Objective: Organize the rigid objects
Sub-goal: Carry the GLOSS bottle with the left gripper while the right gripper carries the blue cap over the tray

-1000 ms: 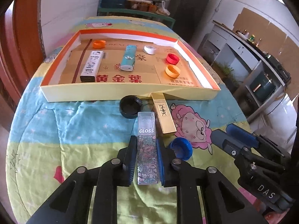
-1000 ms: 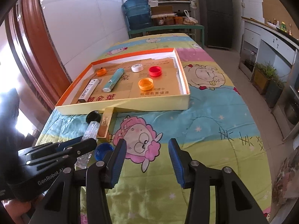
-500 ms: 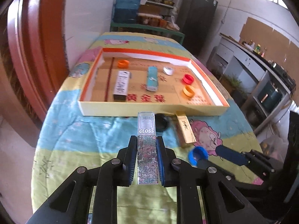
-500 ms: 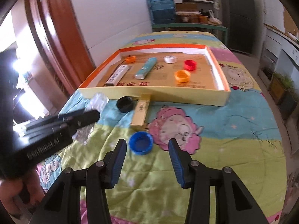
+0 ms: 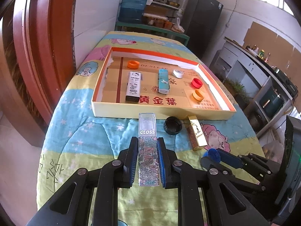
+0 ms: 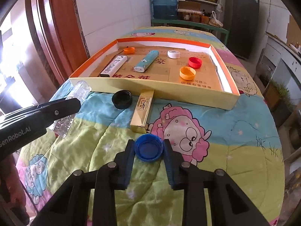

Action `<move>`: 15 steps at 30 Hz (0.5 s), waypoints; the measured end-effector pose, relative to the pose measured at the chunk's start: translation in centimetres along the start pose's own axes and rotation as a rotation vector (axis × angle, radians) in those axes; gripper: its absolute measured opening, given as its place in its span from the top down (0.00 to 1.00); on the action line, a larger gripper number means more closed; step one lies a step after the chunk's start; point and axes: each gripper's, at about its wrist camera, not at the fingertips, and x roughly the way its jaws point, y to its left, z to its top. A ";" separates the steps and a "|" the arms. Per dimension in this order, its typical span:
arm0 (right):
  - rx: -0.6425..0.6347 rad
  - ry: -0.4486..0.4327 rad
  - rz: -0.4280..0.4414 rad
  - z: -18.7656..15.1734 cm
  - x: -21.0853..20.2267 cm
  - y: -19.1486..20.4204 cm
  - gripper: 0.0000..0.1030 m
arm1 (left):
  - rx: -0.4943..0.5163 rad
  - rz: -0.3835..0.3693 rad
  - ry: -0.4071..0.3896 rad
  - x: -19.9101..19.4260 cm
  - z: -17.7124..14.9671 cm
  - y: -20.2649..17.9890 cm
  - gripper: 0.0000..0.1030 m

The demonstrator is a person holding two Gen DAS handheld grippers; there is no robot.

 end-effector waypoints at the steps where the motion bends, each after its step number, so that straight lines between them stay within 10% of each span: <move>1: 0.002 -0.004 -0.001 0.1 -0.2 -0.1 0.71 | 0.001 -0.002 0.000 0.0 0.0 0.0 0.80; 15: 0.012 -0.090 -0.032 3.2 -3.1 -1.1 0.71 | 0.032 -0.013 -0.048 -1.3 1.9 -0.6 0.80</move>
